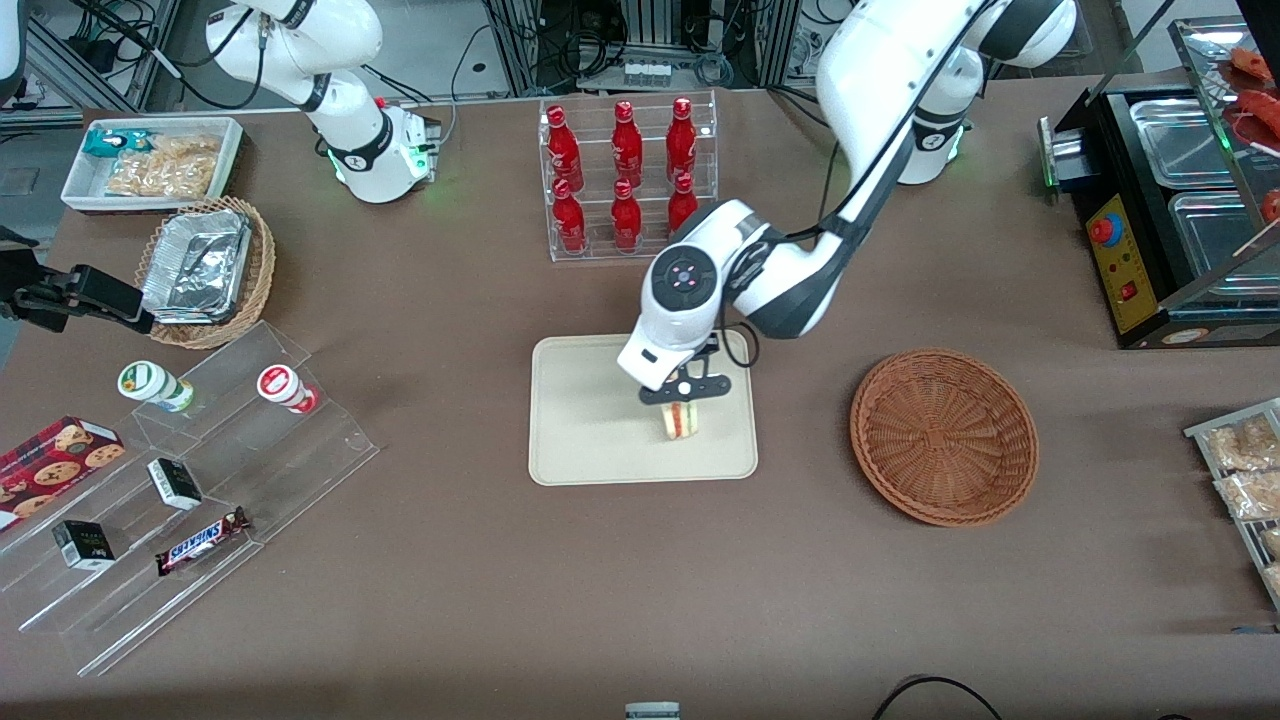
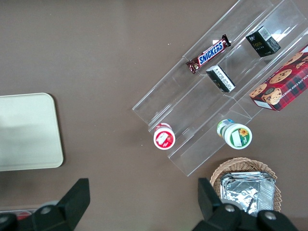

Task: Place sandwich from basket to tray
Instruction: 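Lift the sandwich and carry it over the cream tray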

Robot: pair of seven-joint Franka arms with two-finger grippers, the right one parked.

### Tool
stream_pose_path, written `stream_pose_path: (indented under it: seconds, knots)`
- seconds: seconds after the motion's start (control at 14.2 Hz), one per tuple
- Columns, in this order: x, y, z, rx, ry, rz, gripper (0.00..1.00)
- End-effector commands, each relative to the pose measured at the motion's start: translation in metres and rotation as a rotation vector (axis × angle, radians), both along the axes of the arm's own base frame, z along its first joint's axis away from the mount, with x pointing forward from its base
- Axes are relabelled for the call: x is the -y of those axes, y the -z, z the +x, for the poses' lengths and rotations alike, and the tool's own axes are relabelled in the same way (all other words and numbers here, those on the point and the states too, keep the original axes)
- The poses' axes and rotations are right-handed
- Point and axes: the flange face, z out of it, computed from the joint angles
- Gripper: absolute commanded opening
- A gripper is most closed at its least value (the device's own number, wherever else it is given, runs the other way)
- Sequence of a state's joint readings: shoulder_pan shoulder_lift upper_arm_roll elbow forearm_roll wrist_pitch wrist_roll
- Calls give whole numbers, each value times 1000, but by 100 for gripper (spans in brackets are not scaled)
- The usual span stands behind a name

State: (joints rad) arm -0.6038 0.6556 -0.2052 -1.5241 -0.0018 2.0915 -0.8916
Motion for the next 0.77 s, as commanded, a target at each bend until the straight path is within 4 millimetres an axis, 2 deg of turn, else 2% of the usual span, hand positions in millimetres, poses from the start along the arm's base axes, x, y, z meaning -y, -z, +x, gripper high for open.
stream_pose_path:
  seconds: [0.0,0.21,0.35,0.42,0.56,0.63,0.7]
  knots:
    - [24,15,-2,14,-23,-19,12]
    - [44,43,-14,42,-35,-52,15]
    - [48,50,-16,47,-37,-54,16]
    - [48,52,-17,46,-37,-53,21]
    - [48,52,-18,45,-34,-52,41]
    - [48,52,-18,45,-34,-52,59]
    - [48,52,-17,47,-36,-52,83]
